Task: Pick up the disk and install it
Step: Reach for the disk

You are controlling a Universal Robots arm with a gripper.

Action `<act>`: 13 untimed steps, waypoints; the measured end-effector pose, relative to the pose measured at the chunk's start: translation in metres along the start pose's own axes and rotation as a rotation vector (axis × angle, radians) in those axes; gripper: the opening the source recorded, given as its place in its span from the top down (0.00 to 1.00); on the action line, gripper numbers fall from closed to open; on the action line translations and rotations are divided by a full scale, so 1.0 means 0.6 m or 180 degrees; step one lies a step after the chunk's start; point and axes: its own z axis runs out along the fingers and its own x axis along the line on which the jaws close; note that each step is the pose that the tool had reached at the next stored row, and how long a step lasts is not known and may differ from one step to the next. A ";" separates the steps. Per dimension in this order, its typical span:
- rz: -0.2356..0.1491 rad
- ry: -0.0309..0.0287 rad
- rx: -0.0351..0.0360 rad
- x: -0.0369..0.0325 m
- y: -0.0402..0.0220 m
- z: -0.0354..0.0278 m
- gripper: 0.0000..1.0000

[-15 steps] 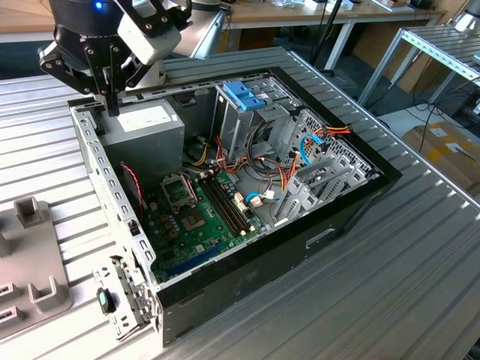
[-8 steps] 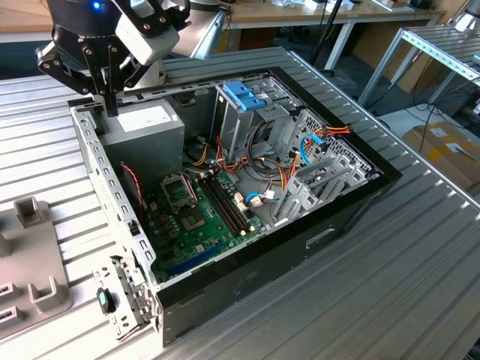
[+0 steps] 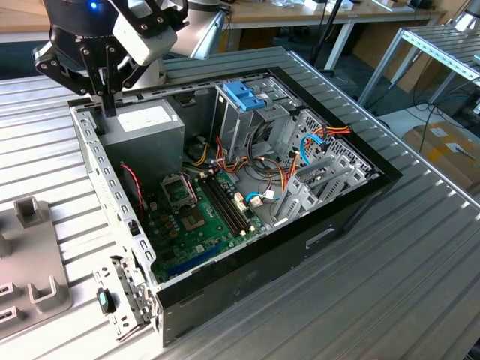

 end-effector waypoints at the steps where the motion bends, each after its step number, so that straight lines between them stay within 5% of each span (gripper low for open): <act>1: 0.0000 0.0000 0.0000 0.001 0.000 0.000 0.89; 13: 0.0000 0.0000 0.0000 0.009 -0.001 0.000 0.89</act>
